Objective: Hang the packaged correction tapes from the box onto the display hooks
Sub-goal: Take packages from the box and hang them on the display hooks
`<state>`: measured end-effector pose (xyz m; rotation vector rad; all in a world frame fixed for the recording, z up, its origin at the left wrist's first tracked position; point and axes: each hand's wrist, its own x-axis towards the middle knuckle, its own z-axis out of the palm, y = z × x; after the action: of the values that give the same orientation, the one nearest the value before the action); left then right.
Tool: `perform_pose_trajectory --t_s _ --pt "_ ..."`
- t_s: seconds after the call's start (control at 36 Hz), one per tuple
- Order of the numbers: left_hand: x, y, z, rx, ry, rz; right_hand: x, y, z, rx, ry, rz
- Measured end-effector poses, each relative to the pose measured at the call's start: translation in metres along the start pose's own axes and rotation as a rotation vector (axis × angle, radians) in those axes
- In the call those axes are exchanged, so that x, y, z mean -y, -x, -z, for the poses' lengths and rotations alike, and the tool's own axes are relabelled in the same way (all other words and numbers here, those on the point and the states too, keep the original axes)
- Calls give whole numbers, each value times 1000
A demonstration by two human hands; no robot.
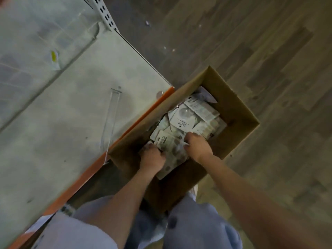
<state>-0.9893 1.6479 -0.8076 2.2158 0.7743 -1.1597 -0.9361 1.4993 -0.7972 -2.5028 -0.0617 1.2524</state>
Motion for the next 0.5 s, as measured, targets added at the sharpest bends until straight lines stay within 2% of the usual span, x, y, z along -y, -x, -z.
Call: perform_pose_trajectory --t_s 0.14,0.25,0.33,0.42,0.5 --pt "11 -62 -45 -9 117 173 -8 -56 -36 104 125 -17" --pt "27 -91 -62 -21 305 322 -12 -77 -60 181 239 -34" --pt "42 -102 -65 -65 324 358 -15 -78 -69 184 276 1" --pt "40 -92 -57 -98 404 366 -12 -71 -70 249 187 66" --pt "34 -73 -48 -93 400 344 -6 -54 -62 214 123 82"
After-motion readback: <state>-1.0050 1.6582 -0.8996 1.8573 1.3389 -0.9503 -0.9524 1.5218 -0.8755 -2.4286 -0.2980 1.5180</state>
